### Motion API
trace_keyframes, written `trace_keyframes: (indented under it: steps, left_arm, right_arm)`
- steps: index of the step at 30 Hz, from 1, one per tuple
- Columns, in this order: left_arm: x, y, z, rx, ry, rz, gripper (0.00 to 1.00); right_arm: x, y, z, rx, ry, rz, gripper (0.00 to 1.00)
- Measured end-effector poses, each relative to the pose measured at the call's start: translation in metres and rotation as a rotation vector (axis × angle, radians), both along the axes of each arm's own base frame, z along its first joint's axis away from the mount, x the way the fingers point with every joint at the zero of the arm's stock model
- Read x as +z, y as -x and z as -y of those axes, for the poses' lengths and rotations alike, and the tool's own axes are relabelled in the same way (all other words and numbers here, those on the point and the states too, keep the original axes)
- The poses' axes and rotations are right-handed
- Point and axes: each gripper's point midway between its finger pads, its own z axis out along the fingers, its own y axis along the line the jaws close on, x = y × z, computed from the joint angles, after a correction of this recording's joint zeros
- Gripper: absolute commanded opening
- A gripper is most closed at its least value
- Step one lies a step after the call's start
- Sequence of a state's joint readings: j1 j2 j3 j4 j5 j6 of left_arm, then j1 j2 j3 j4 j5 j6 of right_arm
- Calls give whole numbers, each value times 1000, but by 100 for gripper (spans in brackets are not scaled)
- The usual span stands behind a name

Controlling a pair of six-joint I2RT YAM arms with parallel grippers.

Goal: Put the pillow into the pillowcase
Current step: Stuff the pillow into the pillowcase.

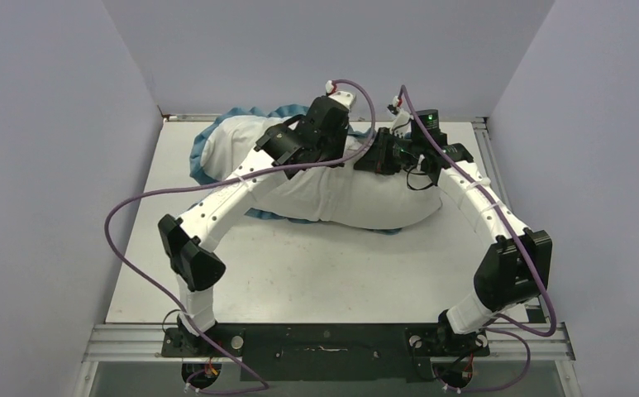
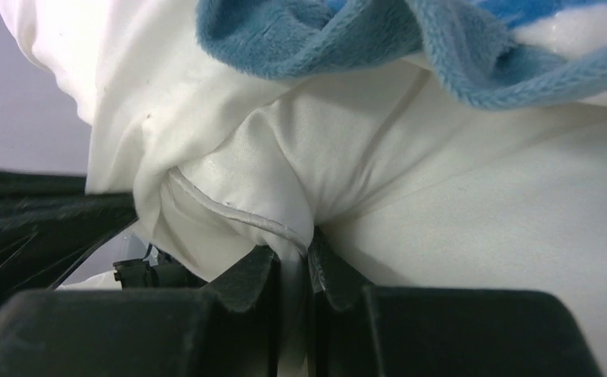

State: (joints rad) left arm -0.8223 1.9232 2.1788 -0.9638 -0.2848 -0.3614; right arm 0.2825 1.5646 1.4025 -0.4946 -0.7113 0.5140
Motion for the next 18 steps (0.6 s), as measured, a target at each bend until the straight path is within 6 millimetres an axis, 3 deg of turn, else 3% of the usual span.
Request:
trace_keyframes:
  steps: [5, 10, 13, 14, 15, 16, 18]
  left_arm:
    - [30, 23, 8, -103, 206, 77, 0]
    - [91, 49, 14, -189, 487, 217, 0]
    - [124, 52, 21, -226, 596, 279, 0]
    - [128, 52, 23, -232, 608, 285, 10]
    - [131, 51, 25, -233, 613, 286, 46]
    - [132, 49, 27, -232, 609, 286, 71]
    - [128, 40, 29, -209, 566, 274, 99]
  right_arm:
    - [5, -2, -4, 5, -31, 1, 5]
    - [9, -2, -11, 21, -85, 8, 5]
    - [7, -2, -14, 25, -119, 1, 5]
    - [7, -2, -15, 25, -130, -1, 5]
    - [6, -2, -16, 24, -142, -4, 5]
    - [7, -2, -17, 24, -148, -4, 5]
    - [8, -3, -18, 20, -155, -6, 5]
